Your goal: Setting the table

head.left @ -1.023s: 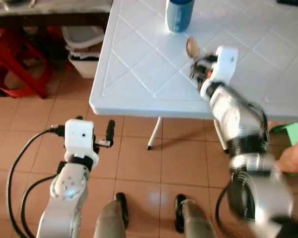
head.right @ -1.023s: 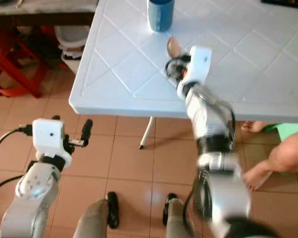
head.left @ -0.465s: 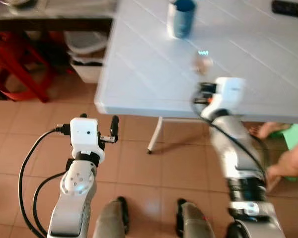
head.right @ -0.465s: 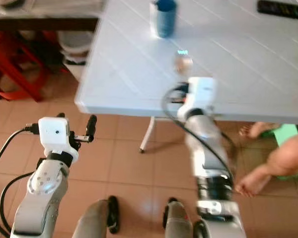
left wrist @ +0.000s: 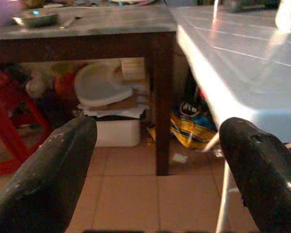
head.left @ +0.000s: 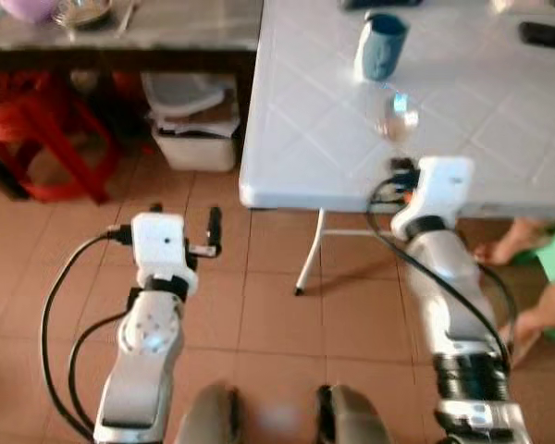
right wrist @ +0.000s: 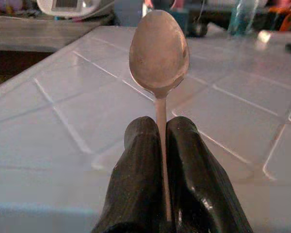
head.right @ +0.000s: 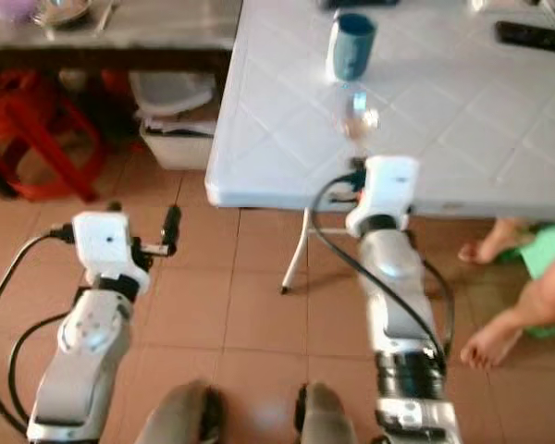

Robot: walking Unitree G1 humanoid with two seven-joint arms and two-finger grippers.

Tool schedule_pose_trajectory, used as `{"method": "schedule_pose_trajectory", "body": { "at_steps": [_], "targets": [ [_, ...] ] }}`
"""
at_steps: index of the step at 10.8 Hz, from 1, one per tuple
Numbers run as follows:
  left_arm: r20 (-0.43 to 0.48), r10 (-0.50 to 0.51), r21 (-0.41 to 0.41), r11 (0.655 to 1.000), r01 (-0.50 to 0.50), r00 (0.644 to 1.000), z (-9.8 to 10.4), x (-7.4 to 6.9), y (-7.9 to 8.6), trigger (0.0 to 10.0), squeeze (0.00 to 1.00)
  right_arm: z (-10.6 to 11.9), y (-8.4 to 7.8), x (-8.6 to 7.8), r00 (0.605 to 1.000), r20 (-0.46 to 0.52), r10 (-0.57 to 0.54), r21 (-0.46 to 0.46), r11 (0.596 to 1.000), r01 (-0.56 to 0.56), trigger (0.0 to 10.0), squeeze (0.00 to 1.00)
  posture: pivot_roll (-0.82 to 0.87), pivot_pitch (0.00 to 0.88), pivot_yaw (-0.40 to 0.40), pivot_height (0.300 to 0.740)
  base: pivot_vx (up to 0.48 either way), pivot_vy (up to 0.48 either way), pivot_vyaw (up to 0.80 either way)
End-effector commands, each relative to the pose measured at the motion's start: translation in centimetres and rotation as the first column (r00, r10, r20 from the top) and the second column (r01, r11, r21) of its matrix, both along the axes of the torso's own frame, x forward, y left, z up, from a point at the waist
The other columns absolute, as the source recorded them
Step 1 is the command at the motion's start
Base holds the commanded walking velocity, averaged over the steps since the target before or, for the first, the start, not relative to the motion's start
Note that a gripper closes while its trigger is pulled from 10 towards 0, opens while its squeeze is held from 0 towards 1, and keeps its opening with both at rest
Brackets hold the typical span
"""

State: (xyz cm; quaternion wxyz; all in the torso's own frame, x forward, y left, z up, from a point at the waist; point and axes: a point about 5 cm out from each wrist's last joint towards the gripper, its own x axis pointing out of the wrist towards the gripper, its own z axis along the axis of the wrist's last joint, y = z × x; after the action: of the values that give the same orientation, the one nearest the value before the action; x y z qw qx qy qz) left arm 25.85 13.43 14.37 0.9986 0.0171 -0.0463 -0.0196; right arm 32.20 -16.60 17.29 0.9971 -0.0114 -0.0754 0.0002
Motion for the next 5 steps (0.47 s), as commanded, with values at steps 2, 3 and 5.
{"method": "schedule_pose_trajectory", "body": {
  "at_steps": [2,3,5],
  "targets": [
    [-0.014,0.037,0.019,0.999,-0.036,0.999,-0.8,-0.2,0.8,10.0,0.00,0.5,1.1,-0.2,0.999,0.039,0.035,0.000,0.999,-0.035,0.0,0.00,0.01,0.115,0.035,0.740,0.000,0.444,0.00],
    [0.010,0.040,0.021,0.999,-0.040,0.999,-0.3,0.3,0.8,10.0,0.00,0.9,1.1,-0.2,0.998,0.061,0.034,-0.020,0.999,-0.033,0.0,0.00,0.01,0.108,0.030,0.740,0.000,0.420,0.00],
    [0.036,0.038,0.018,0.999,-0.039,0.999,0.2,0.8,0.8,10.0,0.00,1.3,1.1,0.3,0.997,0.072,0.032,-0.020,0.999,-0.030,0.0,0.00,0.01,0.095,0.027,0.740,0.298,0.377,0.00]
  ]
}}
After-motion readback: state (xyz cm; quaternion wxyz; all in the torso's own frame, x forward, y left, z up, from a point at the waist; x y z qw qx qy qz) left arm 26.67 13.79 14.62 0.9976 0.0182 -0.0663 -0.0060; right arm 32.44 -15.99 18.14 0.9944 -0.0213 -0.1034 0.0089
